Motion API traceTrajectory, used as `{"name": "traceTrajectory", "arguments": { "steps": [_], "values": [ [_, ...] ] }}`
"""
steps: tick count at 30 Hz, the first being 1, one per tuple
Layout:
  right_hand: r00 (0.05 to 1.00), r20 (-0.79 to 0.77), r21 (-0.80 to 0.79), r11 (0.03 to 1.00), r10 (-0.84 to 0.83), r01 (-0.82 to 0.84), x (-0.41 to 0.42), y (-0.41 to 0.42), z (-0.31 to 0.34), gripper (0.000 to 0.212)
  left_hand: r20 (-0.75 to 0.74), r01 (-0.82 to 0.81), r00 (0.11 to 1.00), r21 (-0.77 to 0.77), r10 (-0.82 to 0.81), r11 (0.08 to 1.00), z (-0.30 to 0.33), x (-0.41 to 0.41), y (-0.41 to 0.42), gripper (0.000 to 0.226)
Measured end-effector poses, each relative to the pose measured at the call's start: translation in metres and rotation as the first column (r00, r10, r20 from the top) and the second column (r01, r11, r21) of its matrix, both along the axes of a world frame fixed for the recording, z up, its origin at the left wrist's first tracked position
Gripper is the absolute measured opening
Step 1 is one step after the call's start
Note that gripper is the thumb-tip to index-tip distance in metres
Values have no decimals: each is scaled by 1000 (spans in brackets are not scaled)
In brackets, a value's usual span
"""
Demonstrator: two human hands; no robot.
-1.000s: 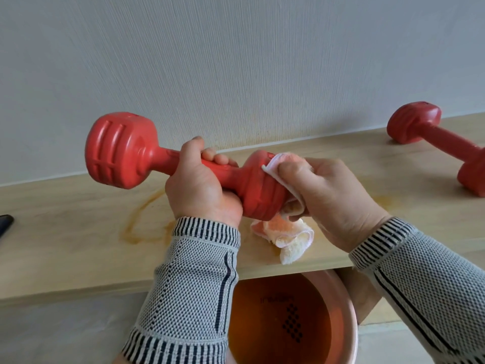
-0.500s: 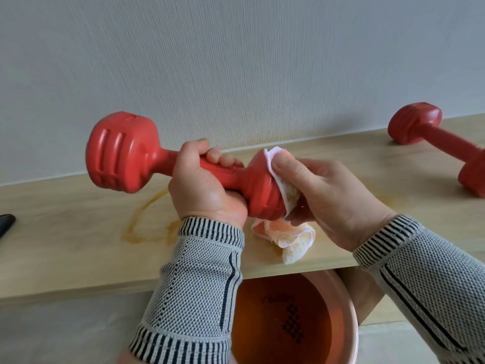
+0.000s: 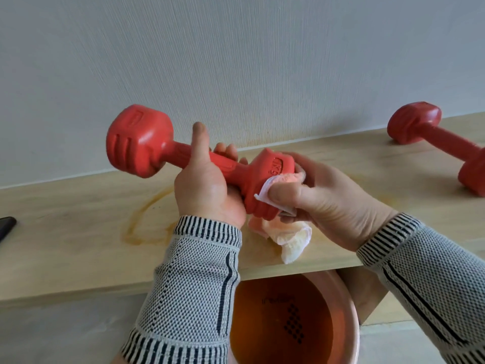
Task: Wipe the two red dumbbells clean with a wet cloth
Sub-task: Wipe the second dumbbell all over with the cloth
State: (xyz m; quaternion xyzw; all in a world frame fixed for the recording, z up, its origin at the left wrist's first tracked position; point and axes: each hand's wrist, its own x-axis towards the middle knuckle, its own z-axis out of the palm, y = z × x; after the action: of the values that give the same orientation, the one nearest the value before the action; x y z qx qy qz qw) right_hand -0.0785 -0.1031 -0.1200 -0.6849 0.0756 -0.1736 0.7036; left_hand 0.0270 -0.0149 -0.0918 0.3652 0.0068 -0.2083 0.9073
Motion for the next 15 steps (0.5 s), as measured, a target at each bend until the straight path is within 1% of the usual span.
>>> {"name": "traceTrajectory", "arguments": {
  "steps": [2, 5, 8, 10, 13, 14, 15],
  "values": [
    [998, -21, -55, 997, -61, 59, -2, 1, -1, 56, -47, 28, 998, -26, -29, 999, -2, 0, 0, 30],
    [988, -31, -165, 976, -149, 142, -2, 3, 2, 45, -57, 15, 998, -81, -20, 997, -7, -2, 0, 29],
    [977, -31, -165, 965, -212, 204, 1, 1, 0, 43, -29, -29, 999, -93, 26, 995, -6, -4, -2, 28],
    [985, -30, -128, 978, -170, 165, 1, -2, -1, 41, -12, -68, 998, -70, 67, 995, -6, -5, -1, 26],
    [1000, -12, 12, 1000, 12, -12, -3, -6, -1, 41, -28, -82, 996, -84, 80, 993, -7, -2, 2, 23],
    [999, -3, 21, 999, 48, -48, -3, -6, 0, 41, -39, -89, 996, -86, 86, 992, -7, 0, 2, 23],
    [999, -5, -8, 999, 44, -44, -2, -5, 0, 40, -47, -97, 995, -83, 93, 992, -8, 1, 3, 23]
  ]
}}
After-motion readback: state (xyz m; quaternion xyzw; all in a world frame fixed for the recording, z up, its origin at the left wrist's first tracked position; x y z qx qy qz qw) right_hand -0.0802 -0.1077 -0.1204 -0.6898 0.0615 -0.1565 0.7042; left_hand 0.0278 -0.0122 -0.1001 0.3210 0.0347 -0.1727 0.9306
